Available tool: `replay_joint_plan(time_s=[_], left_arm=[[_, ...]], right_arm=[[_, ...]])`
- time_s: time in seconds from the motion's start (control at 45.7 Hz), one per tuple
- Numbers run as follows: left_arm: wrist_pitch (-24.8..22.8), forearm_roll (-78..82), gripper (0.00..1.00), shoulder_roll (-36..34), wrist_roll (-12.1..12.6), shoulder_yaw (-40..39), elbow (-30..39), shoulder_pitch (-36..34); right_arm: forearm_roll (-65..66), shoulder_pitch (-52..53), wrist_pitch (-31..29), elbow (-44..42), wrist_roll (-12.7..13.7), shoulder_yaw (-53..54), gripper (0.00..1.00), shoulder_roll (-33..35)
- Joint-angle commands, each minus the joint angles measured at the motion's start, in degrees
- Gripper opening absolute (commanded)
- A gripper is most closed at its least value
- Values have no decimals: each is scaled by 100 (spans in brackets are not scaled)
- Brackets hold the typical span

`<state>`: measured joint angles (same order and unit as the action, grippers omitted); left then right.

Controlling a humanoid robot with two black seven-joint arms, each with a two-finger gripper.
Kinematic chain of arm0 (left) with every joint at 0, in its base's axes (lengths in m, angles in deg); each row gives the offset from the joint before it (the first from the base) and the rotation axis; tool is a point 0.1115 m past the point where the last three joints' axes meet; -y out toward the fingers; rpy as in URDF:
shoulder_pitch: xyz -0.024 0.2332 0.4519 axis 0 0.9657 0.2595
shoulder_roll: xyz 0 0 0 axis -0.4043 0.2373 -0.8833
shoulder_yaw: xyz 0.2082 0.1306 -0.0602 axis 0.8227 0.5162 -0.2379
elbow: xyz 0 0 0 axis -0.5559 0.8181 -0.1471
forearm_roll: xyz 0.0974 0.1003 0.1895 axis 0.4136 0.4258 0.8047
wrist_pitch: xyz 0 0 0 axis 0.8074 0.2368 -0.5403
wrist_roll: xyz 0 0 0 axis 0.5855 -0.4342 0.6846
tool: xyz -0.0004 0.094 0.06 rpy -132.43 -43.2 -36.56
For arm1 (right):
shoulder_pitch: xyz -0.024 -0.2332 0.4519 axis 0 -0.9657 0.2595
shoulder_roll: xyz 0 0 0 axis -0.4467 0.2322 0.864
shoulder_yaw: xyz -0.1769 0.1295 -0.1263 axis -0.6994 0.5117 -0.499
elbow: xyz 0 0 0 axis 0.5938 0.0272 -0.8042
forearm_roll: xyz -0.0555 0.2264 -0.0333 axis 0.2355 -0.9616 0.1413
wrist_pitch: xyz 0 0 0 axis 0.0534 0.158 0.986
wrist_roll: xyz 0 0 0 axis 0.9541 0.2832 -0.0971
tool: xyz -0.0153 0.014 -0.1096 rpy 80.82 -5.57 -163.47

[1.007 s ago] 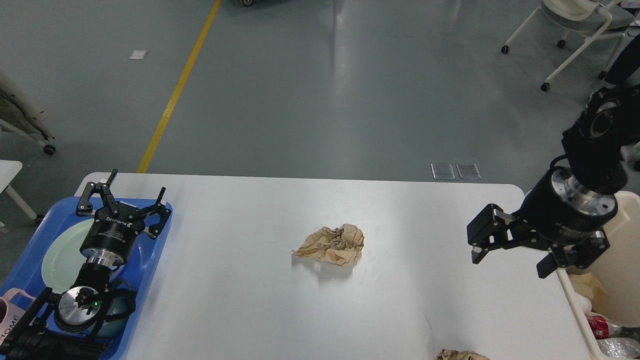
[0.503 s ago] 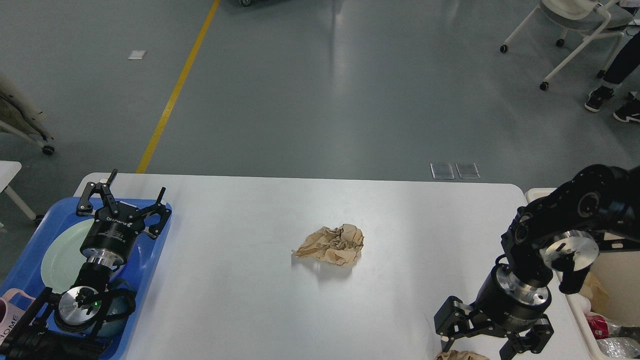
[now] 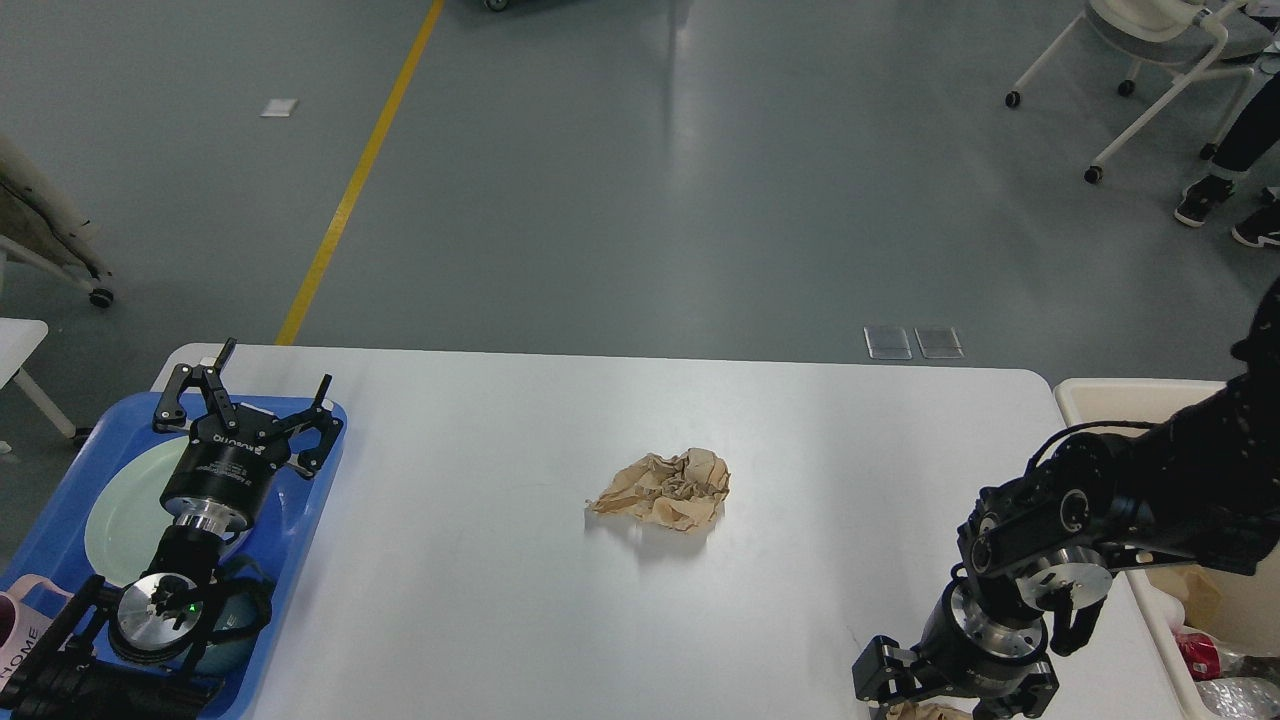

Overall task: Tidy desktop
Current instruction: 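Lower the right gripper and grasp the brown paper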

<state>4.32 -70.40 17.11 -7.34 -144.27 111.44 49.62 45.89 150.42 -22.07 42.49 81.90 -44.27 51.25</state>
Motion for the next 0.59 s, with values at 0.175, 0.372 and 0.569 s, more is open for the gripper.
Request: replay_joint_plan(time_s=[0.175, 0.372, 0.569], left_arm=[[1, 0, 97, 0, 0, 2, -1, 0], [1, 0, 97, 0, 9, 2, -1, 0], [1, 0, 97, 0, 0, 2, -1, 0]], right_arm=[[20, -460, 18, -331, 6, -240, 100, -36], [20, -767, 501, -375, 6, -196, 100, -273], [-7, -917, 722, -366, 6, -187, 68, -282]])
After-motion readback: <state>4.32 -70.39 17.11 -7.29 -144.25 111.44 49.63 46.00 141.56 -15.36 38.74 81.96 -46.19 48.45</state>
